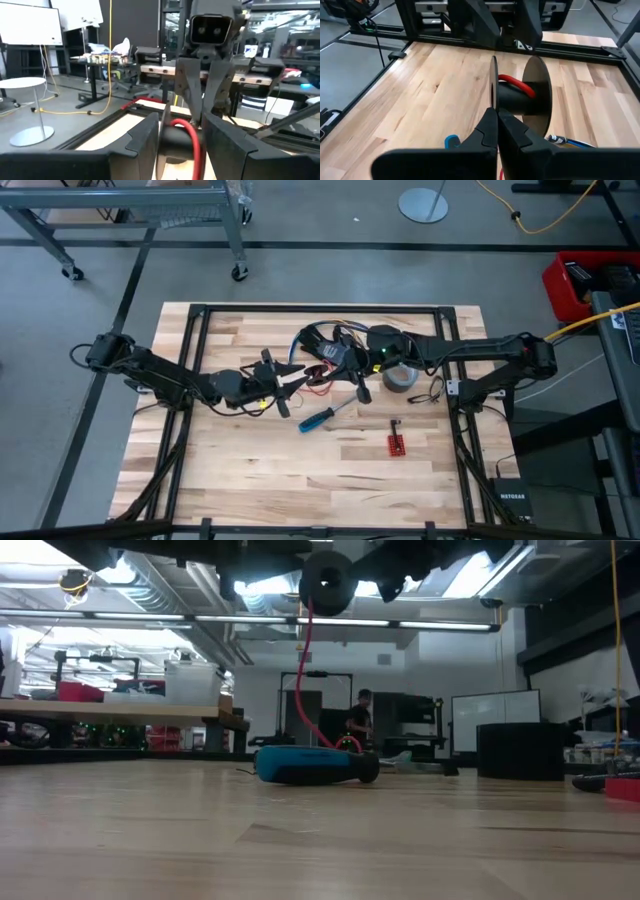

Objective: Coil cords
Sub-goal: Coil the red wire onto the spool

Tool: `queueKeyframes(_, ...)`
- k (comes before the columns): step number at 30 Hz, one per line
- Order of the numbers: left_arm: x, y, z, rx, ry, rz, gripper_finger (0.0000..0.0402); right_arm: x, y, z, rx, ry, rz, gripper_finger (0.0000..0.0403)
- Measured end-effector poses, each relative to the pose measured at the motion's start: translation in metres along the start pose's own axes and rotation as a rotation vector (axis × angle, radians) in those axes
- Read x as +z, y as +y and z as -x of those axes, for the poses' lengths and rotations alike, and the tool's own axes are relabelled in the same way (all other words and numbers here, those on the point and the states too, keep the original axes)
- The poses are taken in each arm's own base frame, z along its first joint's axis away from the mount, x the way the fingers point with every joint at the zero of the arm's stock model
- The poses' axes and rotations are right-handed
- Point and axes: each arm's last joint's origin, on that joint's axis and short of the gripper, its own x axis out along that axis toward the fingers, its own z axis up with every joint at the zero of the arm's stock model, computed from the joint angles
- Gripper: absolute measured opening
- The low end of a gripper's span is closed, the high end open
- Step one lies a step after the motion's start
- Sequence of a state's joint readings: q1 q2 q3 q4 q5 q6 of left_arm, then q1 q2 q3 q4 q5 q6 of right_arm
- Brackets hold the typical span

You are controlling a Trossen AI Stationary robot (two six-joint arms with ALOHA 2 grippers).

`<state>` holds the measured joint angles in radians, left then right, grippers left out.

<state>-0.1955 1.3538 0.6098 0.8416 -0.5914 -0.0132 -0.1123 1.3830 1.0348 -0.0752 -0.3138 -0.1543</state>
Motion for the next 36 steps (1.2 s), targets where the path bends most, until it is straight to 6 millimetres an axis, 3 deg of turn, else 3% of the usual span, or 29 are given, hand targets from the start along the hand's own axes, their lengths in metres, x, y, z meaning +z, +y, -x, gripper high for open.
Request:
queueKeyframes(15, -0.012, 0.001, 0.001, 0.009, 0.103, -0.013, 0.0138, 0.002, 0.002, 0.0, 0.068, -0.026, 0.006, 0.0)
queueKeyframes(27, -0.011, 0.0, 0.0, -0.063, 0.103, -0.027, 0.0014, 0.005, 0.002, 0.0, 0.087, -0.058, 0.017, 0.0)
queueKeyframes(36, -0.01, 0.0, 0.0, -0.058, 0.097, -0.02, 0.0002, 0.008, 0.002, 0.0, 0.077, -0.085, 0.027, 0.0022)
